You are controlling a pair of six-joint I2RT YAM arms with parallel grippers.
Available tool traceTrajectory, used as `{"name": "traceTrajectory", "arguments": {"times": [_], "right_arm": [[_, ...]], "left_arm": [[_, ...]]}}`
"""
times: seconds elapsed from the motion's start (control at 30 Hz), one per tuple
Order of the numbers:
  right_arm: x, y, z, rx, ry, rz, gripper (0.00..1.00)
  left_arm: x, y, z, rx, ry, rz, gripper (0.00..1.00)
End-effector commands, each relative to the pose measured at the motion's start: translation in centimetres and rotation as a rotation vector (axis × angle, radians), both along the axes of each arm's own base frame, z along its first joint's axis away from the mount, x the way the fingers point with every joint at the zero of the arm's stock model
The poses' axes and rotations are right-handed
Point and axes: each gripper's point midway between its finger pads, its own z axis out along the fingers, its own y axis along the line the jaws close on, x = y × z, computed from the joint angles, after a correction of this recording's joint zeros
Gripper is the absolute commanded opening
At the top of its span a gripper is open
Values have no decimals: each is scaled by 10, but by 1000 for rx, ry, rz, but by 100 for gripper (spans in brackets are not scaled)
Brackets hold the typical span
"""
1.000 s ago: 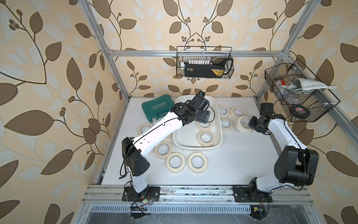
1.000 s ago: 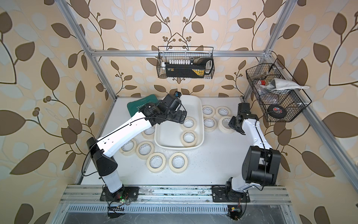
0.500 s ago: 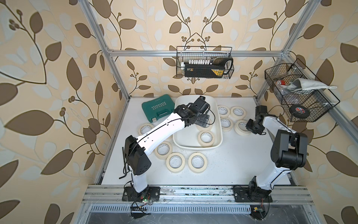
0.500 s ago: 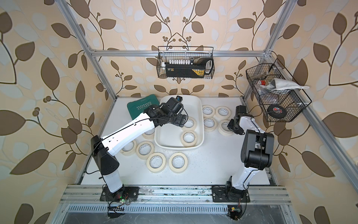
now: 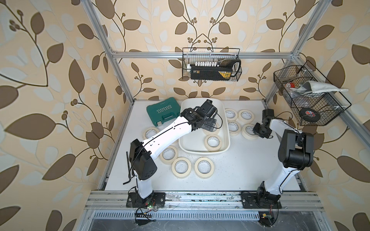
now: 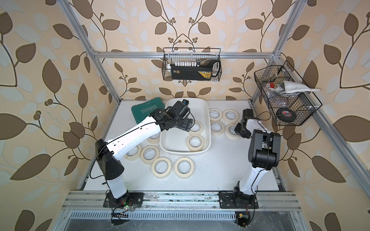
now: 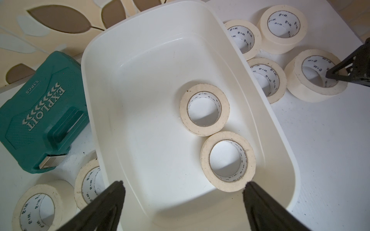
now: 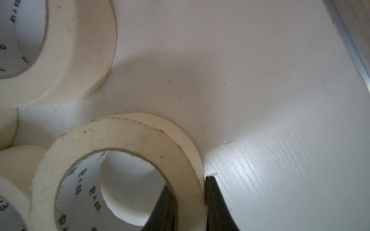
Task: Take out the art tape in the storage box
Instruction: Place the art tape at the center of the board.
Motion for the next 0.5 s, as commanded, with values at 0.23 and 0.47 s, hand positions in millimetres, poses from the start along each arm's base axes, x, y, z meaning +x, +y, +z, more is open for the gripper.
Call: {"name": "traceTrajectory", "arguments": {"times": [0.23, 0.47], "right_arm": [[13, 1, 16, 28, -34, 15, 34], [13, 5, 52, 38, -90, 27, 46]], "left_arm": [[2, 3, -23, -27, 70, 39, 96], [4, 5, -22, -40, 75, 45, 96]]}}
